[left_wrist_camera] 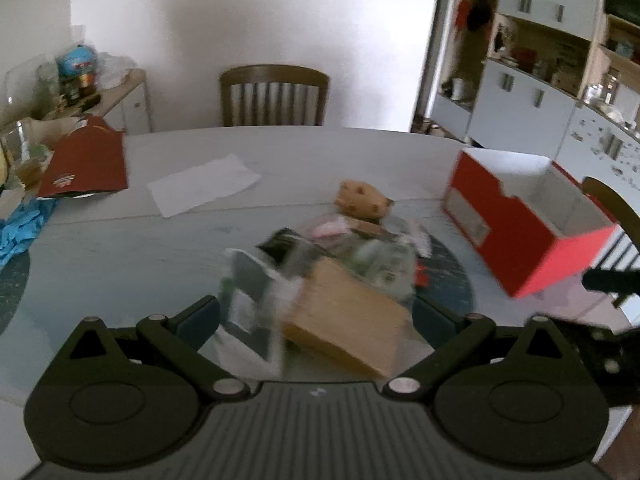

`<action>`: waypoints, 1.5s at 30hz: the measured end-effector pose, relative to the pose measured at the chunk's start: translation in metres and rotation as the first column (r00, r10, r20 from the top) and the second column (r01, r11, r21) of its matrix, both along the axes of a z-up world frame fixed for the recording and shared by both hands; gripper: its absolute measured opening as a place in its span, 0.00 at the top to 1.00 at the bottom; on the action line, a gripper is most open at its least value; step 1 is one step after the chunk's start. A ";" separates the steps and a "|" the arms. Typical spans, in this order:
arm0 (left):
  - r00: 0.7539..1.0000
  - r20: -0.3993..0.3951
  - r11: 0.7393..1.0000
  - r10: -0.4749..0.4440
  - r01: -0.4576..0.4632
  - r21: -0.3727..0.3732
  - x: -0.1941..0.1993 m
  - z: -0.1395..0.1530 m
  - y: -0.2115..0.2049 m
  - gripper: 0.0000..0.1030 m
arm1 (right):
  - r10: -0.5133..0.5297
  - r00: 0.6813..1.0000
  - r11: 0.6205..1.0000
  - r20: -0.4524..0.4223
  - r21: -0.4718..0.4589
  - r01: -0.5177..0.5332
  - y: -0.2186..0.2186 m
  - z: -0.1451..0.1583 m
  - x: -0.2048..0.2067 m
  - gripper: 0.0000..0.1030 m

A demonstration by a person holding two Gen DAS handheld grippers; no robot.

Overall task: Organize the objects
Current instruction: 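Grasp the white-green package with the left tool while the right tool grasps the clear grain bag, then carry the white-green package and grain bag with both tools into the red box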

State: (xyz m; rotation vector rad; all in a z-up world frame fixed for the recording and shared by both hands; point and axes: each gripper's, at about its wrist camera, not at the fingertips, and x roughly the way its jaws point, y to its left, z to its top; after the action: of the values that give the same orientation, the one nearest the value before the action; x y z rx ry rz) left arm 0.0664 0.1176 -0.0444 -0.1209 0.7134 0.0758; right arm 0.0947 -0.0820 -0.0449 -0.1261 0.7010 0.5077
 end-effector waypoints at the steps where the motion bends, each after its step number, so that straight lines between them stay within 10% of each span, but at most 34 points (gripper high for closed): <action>1: 1.000 -0.003 1.000 0.008 -0.008 0.003 0.005 -0.002 0.007 0.01 | 0.008 1.000 1.000 -0.009 -0.004 -0.008 0.004 -0.002 0.003 0.00; 32: 0.959 -0.282 0.997 -0.030 0.008 -0.080 0.084 -0.076 0.088 0.23 | 0.375 0.913 0.894 -0.161 -0.197 -0.402 0.131 -0.081 0.067 0.00; 38: 0.961 -0.266 0.988 -0.080 0.040 -0.150 0.082 -0.076 0.090 0.58 | 0.383 0.907 0.889 -0.176 -0.194 -0.414 0.132 -0.081 0.068 0.07; 45: 0.963 -0.254 0.989 -0.093 0.059 -0.137 0.078 -0.071 0.083 0.75 | 0.363 0.917 0.895 -0.166 -0.211 -0.393 0.129 -0.074 0.064 0.18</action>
State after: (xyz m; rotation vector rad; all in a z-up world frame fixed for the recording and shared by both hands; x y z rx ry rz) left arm 0.1448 0.2003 -0.1154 -0.2091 0.9846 -0.0294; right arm 0.1589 0.0472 -0.1194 -0.4709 0.8628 0.8089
